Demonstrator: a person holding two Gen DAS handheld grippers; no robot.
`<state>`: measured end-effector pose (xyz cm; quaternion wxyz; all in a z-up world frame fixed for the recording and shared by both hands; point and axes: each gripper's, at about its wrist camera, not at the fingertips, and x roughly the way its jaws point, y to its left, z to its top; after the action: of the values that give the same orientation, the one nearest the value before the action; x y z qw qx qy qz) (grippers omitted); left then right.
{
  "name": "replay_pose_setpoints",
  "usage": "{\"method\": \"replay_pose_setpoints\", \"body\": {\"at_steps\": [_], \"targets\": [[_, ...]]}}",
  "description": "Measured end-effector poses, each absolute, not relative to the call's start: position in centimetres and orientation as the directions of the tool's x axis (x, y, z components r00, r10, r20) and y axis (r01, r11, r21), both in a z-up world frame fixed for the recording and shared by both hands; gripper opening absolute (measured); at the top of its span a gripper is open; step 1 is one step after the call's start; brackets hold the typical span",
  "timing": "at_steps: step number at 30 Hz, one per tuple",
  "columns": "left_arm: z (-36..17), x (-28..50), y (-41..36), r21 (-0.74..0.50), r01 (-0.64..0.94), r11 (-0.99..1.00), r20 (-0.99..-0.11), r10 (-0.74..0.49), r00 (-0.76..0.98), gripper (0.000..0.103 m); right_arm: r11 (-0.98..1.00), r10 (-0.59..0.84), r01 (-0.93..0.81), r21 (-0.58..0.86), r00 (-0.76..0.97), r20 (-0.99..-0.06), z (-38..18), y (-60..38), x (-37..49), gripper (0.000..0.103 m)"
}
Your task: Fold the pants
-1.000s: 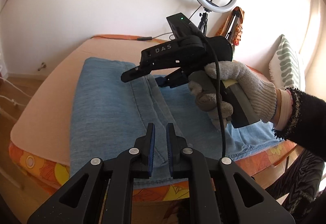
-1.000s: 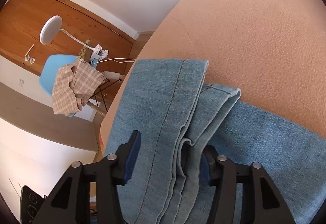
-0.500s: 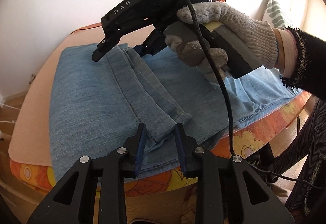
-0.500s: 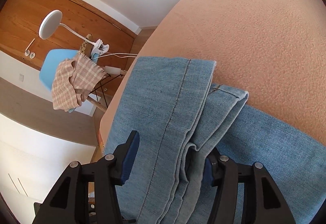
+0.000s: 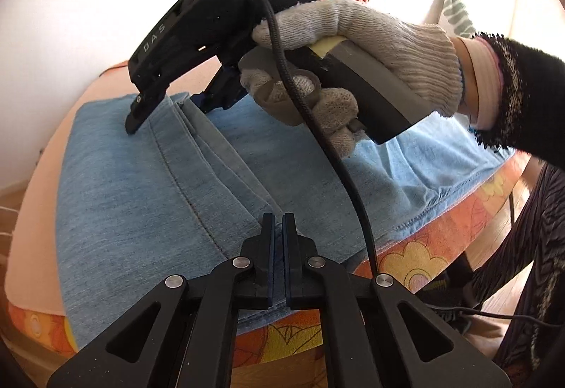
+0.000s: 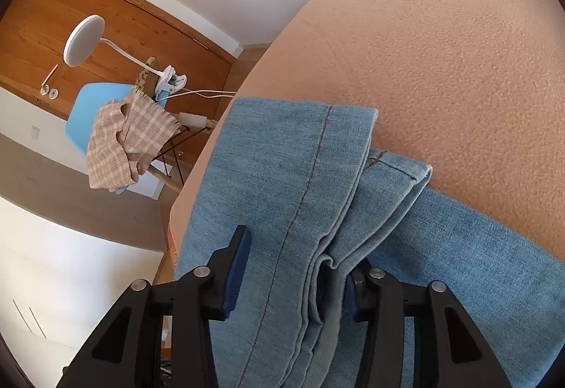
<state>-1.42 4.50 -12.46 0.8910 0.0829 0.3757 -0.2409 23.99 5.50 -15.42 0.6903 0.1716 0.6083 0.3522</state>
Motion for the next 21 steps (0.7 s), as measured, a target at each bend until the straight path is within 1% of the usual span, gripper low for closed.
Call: {"method": "replay_pose_setpoints", "body": {"at_steps": [1, 2, 3, 4, 5, 8, 10, 12, 13, 14, 15, 16, 17, 18, 21], "targets": [[-12.3, -1.6, 4.4, -0.015, 0.486, 0.874, -0.712, -0.35, 0.608, 0.015, 0.693, 0.695, -0.276, 0.666, 0.01, -0.719, -15.5, 5.4, 24.1, 0.041], [-12.3, -1.7, 4.4, -0.009, 0.48, 0.877, -0.718, -0.34, 0.608, 0.021, 0.698, 0.69, -0.276, 0.661, 0.009, -0.724, -15.6, 5.3, 24.2, 0.036], [-12.2, -1.8, 4.3, -0.007, 0.475, 0.88, -0.724, -0.332, 0.605, 0.038, 0.702, 0.685, -0.275, 0.657, 0.008, -0.728, -15.7, 5.2, 24.3, 0.032], [-12.3, -1.9, 4.3, 0.004, 0.471, 0.882, -0.729, -0.32, 0.605, 0.049, 0.702, 0.685, -0.272, 0.658, 0.006, -0.728, -15.7, 5.1, 24.4, 0.031], [-12.4, -2.0, 4.3, 0.018, 0.471, 0.882, -0.735, -0.307, 0.604, 0.051, 0.699, 0.689, -0.269, 0.663, 0.003, -0.725, -15.8, 4.9, 24.4, 0.031], [-13.0, -2.0, 4.5, 0.044, 0.47, 0.882, -0.749, -0.282, 0.599, 0.051, 0.696, 0.692, -0.262, 0.668, 0.0, -0.721, -15.9, 4.8, 24.6, 0.031], [-13.4, -1.8, 5.4, 0.028, 0.442, 0.897, -0.752, -0.272, 0.6, 0.051, 0.694, 0.693, -0.267, 0.669, -0.004, -0.721, -15.8, 4.9, 24.6, 0.032], [-13.8, -1.4, 5.6, 0.019, 0.445, 0.895, -0.756, -0.279, 0.592, 0.051, 0.689, 0.697, -0.27, 0.673, -0.008, -0.717, -15.7, 5.1, 24.6, 0.032], [-13.8, -1.2, 5.5, 0.031, 0.456, 0.889, -0.749, -0.282, 0.599, 0.048, 0.686, 0.7, -0.267, 0.677, -0.01, -0.714, -15.6, 5.1, 24.7, 0.033], [-13.8, -1.2, 5.4, 0.035, 0.465, 0.885, -0.744, -0.287, 0.603, 0.045, 0.685, 0.702, -0.265, 0.679, -0.011, -0.712, -15.5, 5.3, 24.7, 0.036], [-13.8, -1.0, 5.5, 0.031, 0.458, 0.888, -0.742, -0.287, 0.606, 0.035, 0.686, 0.7, -0.264, 0.678, -0.013, -0.714, -15.4, 5.3, 24.8, 0.041], [-13.7, -0.7, 5.8, 0.014, 0.451, 0.892, -0.738, -0.295, 0.607, 0.027, 0.69, 0.697, -0.261, 0.675, -0.01, -0.717, -15.4, 5.4, 24.9, 0.042], [-13.6, -0.5, 6.3, -0.018, 0.447, 0.894, -0.732, -0.316, 0.604, 0.022, 0.691, 0.697, -0.26, 0.675, -0.008, -0.717, -15.5, 5.5, 24.9, 0.044], [-13.5, -0.4, 6.7, -0.05, 0.438, 0.898, -0.725, -0.334, 0.603, 0.015, 0.689, 0.699, -0.257, 0.677, -0.012, -0.715, -15.6, 5.6, 25.0, 0.05], [-12.8, -0.2, 7.5, -0.103, 0.415, 0.904, -0.704, -0.361, 0.611, 0.013, 0.672, 0.72, -0.238, 0.701, -0.012, -0.694, -15.9, 5.7, 25.0, 0.059]]}}
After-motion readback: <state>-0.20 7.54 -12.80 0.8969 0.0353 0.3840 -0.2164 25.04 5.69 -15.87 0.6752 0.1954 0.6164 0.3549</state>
